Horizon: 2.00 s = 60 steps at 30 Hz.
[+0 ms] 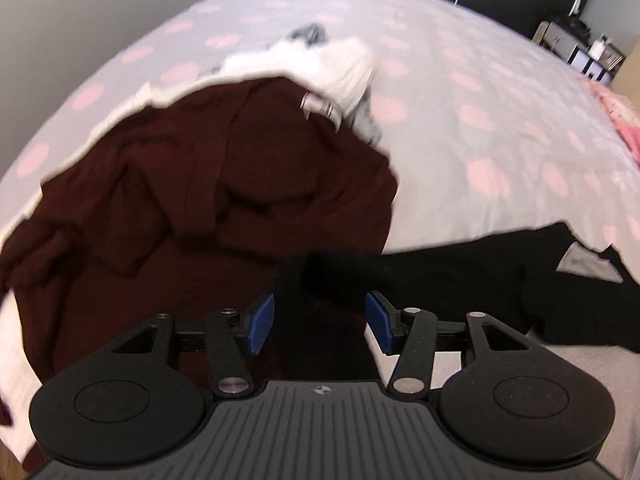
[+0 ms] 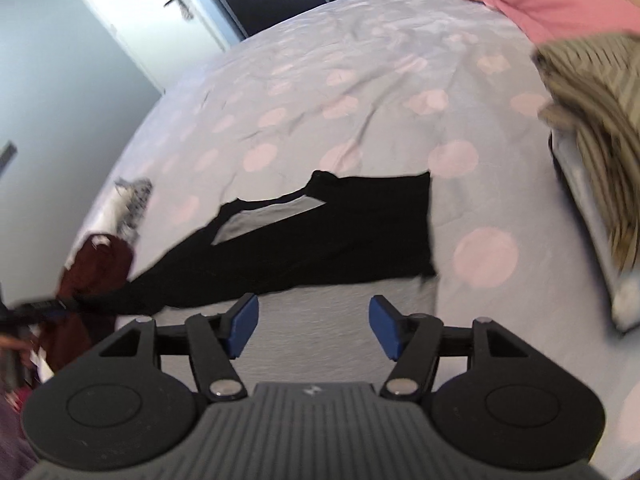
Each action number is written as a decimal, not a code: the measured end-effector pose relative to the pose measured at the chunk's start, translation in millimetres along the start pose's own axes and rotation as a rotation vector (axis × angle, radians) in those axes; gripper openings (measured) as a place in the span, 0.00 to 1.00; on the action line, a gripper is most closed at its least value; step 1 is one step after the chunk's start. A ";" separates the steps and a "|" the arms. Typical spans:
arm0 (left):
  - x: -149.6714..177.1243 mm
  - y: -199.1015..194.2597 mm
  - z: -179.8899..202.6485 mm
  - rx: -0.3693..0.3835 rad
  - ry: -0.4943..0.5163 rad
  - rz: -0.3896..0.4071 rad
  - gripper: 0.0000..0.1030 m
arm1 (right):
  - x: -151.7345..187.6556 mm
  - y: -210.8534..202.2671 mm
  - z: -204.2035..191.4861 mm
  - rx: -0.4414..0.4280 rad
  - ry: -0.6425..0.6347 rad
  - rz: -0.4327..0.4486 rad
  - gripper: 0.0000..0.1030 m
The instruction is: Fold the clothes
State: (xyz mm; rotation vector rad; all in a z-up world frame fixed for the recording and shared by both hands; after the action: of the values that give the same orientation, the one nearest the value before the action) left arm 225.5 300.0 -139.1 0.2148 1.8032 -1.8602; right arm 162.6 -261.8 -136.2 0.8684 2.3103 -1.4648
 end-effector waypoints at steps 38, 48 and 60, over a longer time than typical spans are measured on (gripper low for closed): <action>6.9 -53.8 184.2 0.583 0.162 -0.083 0.29 | 21.5 117.8 -103.3 -0.091 -0.175 -0.235 0.63; 8.8 -38.5 152.5 0.384 0.183 -0.087 0.31 | 54.6 142.9 -117.4 -0.050 -0.345 -0.325 0.60; 11.1 -38.7 152.4 0.358 0.205 -0.089 0.36 | 105.2 163.9 -169.8 -0.059 -0.738 -0.342 0.57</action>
State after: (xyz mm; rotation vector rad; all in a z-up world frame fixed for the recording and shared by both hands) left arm 235.6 148.7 -96.0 0.4765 1.6149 -2.2894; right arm 195.7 -24.5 -232.9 -0.1115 1.9510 -1.4907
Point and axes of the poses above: each gripper's, at about its wrist camera, not at the fingertips, and y roughly the way its jaws point, z to its right, x to its underside, the point moved 5 cm from there along y, roughly the way its jaws point
